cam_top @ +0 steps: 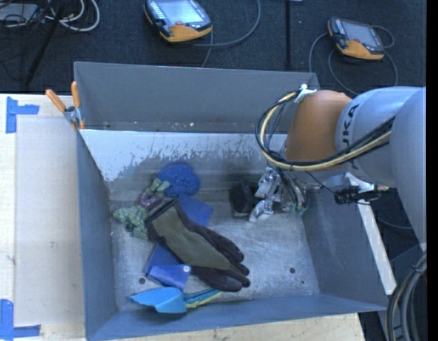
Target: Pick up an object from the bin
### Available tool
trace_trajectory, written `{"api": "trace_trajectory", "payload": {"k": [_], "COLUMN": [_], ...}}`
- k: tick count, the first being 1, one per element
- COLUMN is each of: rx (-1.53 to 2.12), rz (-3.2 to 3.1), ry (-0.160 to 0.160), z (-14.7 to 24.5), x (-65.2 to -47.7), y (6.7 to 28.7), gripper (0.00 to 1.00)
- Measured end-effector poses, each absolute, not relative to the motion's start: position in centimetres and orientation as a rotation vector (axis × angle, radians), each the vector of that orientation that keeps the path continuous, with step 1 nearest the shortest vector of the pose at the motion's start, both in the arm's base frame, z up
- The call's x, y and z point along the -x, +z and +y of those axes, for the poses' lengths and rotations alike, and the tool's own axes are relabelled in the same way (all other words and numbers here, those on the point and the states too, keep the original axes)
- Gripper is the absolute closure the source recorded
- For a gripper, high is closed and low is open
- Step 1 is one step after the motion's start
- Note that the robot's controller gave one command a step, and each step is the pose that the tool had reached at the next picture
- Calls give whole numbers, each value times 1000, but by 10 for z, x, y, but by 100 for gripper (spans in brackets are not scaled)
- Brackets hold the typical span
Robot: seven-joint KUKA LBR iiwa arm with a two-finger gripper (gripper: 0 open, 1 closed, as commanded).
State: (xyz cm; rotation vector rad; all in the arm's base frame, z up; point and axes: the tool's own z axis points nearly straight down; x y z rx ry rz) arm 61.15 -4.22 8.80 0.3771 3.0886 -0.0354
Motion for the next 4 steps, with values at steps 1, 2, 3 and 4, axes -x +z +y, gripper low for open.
{"api": "trace_trajectory", "payload": {"k": [1,2,3,4], "rx": [-375,-361,-350,-383], "rz": [3089,3132,3135,3130], "ry": [-36,-4,-2,0], "z": [-42,-30,-19,-30], "x": [-612,-597,-598,-583], "y": [88,120,179,230], "gripper": [100,100,100,100]}}
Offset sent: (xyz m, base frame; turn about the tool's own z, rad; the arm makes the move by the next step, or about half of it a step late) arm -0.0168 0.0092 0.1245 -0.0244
